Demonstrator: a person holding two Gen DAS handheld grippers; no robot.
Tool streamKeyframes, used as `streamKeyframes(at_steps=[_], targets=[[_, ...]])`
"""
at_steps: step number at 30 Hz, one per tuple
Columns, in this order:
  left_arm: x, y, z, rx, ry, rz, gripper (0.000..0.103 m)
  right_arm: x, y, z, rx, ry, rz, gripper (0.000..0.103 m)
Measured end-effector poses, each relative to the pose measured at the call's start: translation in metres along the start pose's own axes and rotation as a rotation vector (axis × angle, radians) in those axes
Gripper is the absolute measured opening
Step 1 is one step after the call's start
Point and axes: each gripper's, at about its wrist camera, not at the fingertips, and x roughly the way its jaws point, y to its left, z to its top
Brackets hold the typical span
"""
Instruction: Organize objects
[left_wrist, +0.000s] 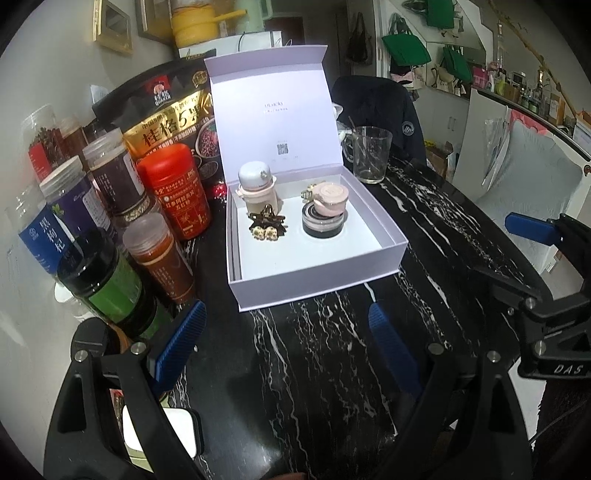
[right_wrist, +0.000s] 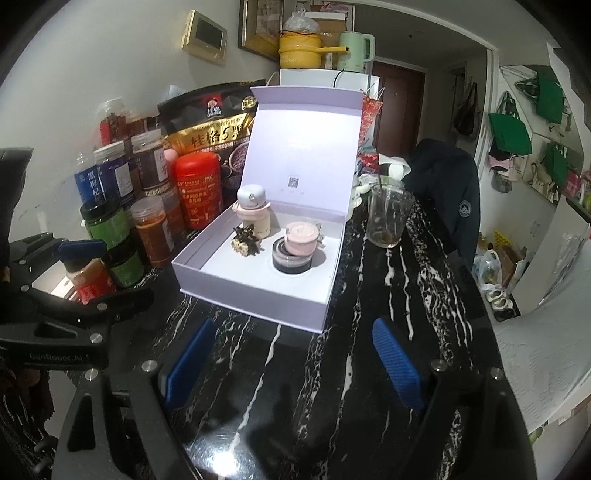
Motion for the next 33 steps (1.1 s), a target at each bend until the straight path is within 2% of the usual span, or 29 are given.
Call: streamKeyframes(at_steps=[33], targets=[[0.004, -0.002, -0.002, 0.008, 0.003, -0.015, 0.090, 0.009, -0.002, 0.004, 0.003, 0.015, -0.009, 0.089]])
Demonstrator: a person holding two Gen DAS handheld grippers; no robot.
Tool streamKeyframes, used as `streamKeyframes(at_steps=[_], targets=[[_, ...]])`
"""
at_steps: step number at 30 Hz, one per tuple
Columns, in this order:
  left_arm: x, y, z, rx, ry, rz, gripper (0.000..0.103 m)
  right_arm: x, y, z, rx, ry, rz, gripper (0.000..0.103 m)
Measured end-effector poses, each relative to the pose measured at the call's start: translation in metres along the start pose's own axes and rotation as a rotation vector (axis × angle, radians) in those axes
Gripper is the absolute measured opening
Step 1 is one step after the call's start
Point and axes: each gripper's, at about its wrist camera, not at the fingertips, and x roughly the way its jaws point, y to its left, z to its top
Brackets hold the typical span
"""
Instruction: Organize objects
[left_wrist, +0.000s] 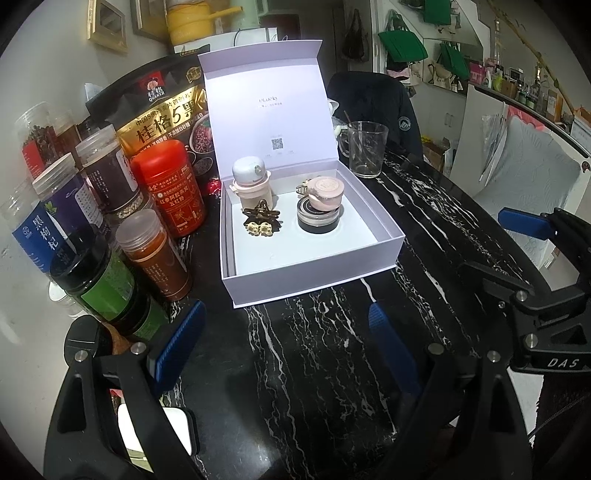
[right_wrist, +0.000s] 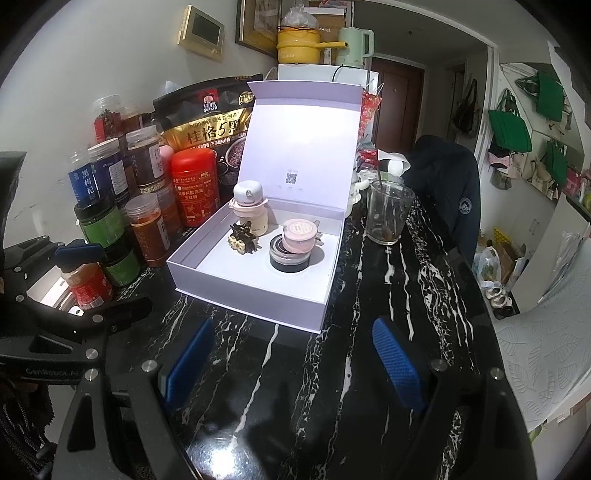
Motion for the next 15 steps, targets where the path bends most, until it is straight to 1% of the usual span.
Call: streamKeyframes(at_steps=[15], targets=[[0.0064, 0.0021, 0.0013, 0.011, 0.009, 0.001, 0.090, 0.0065, 0.0006, 0.0030, -0.009, 0.012, 0.001, 0.089]])
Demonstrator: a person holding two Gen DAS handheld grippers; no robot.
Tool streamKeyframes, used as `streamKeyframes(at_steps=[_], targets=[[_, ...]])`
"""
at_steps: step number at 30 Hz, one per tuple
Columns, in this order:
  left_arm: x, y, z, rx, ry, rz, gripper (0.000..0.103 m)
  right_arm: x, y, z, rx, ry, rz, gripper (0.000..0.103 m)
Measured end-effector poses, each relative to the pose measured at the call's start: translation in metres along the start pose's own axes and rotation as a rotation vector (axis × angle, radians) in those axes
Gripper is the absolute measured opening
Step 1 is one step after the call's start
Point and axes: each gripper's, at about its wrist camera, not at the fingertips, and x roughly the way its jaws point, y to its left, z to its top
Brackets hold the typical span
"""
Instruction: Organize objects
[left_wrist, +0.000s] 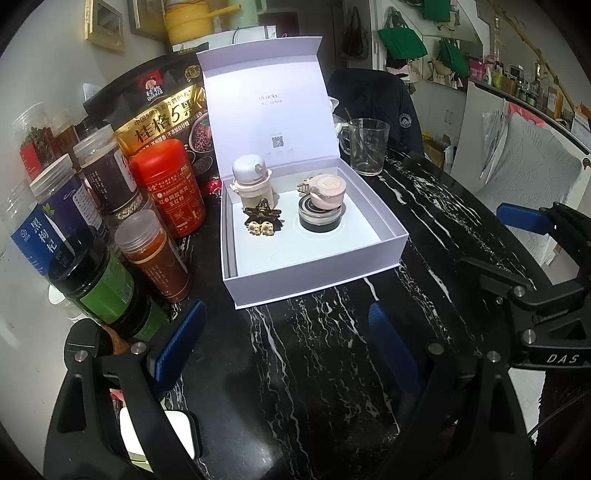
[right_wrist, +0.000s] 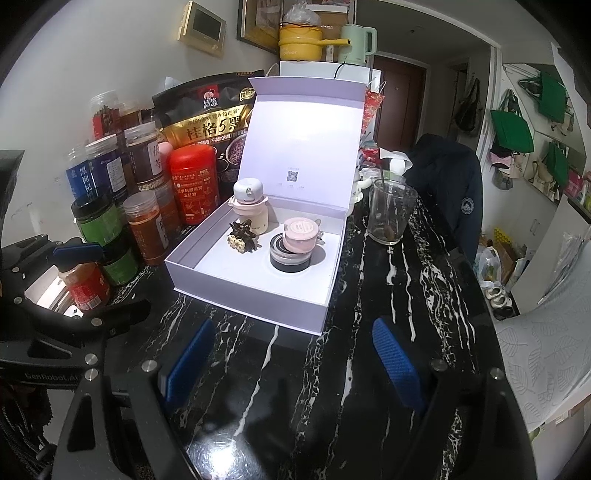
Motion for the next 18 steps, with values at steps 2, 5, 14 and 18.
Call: streamKeyframes(at_steps=[2, 5, 14, 18], targets=[[0.0005, 0.0002, 0.0000, 0.000, 0.000, 0.002, 0.090, 0.0007, 0.0005, 0.0004, -0.001, 0.001, 0.000, 0.089], [0.0003, 0.0000, -0.0001, 0.001, 0.000, 0.000, 0.090, 0.0012, 0.0007, 0.0005, -0.002, 0.002, 0.000, 0.089], [0.0023, 0.0002, -0.0006, 0.007, 0.003, 0.008, 0.090, 0.0038, 0.0009, -0.0006, -0.004, 0.007, 0.001, 0.089], [0.0040, 0.0008, -0.0008, 0.007, 0.009, 0.018, 0.090, 0.0066, 0.0005, -0.0012, -0.005, 0.015, 0.000, 0.089]])
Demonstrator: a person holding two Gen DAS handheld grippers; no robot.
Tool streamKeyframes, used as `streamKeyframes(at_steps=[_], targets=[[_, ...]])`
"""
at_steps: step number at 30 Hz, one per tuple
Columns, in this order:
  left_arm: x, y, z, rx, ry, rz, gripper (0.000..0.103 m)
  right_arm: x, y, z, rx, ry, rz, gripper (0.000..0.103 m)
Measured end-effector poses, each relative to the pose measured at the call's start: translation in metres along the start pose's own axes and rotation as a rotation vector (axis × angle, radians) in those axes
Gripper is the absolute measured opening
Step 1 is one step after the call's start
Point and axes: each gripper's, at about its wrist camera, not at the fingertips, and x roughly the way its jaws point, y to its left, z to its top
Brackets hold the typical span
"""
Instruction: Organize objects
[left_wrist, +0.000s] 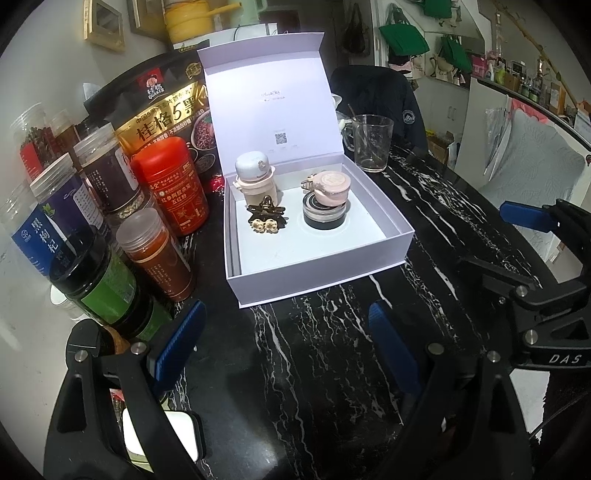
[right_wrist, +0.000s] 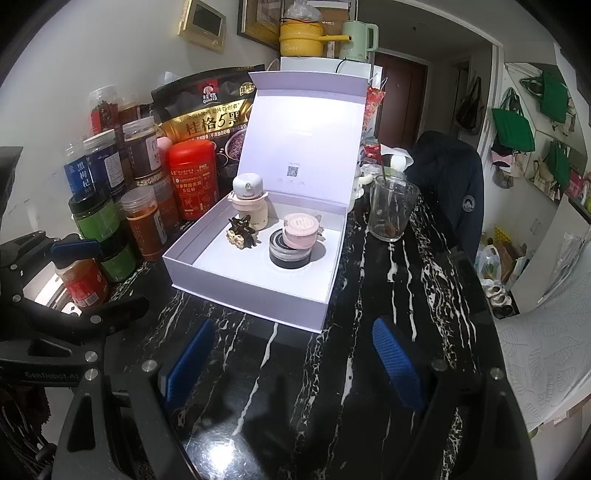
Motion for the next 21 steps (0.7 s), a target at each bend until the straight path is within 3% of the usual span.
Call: streamKeyframes(at_steps=[21], targets=[[0.0023, -0.0002, 0.0008, 0.000, -0.008, -0.013, 0.090, 0.0056, -0.0025, 0.0007, -0.001, 0.015, 0.007, 0.089]])
